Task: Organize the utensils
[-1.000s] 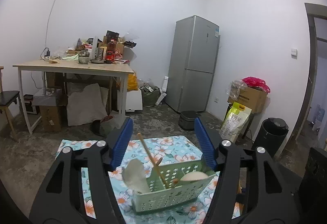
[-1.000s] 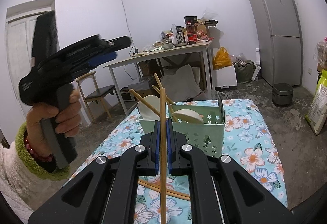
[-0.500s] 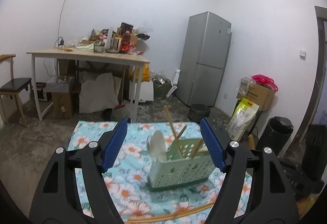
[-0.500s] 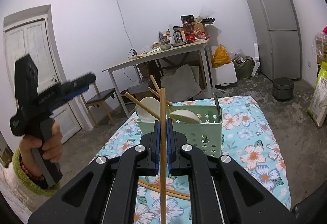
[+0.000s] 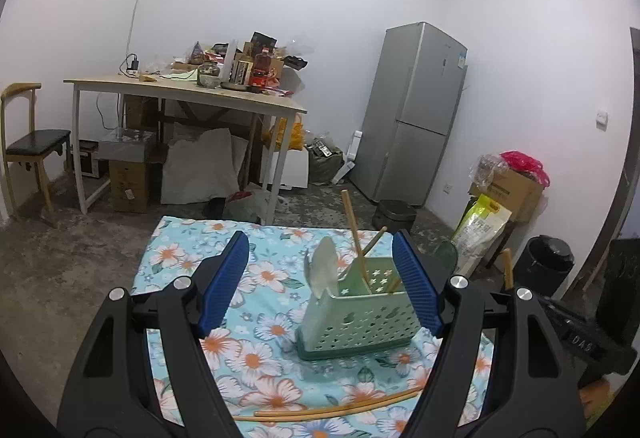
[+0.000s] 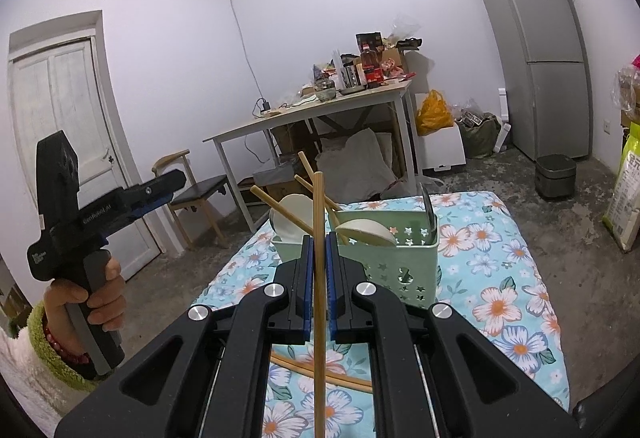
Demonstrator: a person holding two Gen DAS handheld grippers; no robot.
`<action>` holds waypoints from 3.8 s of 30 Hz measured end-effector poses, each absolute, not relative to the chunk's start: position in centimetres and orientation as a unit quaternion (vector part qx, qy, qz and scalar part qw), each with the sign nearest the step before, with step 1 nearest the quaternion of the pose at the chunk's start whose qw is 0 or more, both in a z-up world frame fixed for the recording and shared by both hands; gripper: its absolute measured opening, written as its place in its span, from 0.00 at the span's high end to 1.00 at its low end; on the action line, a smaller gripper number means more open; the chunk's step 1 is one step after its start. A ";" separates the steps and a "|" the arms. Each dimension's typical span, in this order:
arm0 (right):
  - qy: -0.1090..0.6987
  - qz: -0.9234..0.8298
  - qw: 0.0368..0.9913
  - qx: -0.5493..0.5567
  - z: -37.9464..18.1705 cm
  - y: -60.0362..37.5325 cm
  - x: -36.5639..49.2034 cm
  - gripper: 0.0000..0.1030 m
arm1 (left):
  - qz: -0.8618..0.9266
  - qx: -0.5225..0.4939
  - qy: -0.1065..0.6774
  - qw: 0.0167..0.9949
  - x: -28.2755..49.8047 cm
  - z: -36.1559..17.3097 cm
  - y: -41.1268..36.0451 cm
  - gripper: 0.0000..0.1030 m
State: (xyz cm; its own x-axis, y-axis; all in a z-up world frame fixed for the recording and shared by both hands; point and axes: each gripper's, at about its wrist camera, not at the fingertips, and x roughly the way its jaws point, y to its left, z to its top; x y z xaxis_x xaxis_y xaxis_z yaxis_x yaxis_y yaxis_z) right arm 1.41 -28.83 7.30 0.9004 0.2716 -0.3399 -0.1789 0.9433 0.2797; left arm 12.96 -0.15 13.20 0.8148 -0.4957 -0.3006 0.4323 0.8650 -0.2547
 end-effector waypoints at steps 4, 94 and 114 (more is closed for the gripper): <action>0.190 0.116 0.967 0.125 7.2 -29.1 1.4 0.94 | -0.253 -0.094 0.182 0.946 13.0 13.2 -0.4 0.32; 0.198 0.124 0.961 0.146 6.4 -29.4 3.6 0.94 | -0.451 0.003 0.155 0.879 13.2 25.1 -2.0 0.96; 0.193 0.121 0.962 0.154 6.6 -30.4 3.2 0.94 | -0.426 -0.013 0.140 0.894 17.3 24.2 -5.7 0.96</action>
State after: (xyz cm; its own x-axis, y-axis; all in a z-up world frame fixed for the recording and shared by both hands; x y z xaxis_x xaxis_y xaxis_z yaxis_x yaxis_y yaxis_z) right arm 3.23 -30.40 6.55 0.8961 0.2924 -0.3339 -0.1738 0.9235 0.3421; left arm 17.31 -5.68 24.20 0.5984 -0.7646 -0.2394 0.7573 0.6373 -0.1426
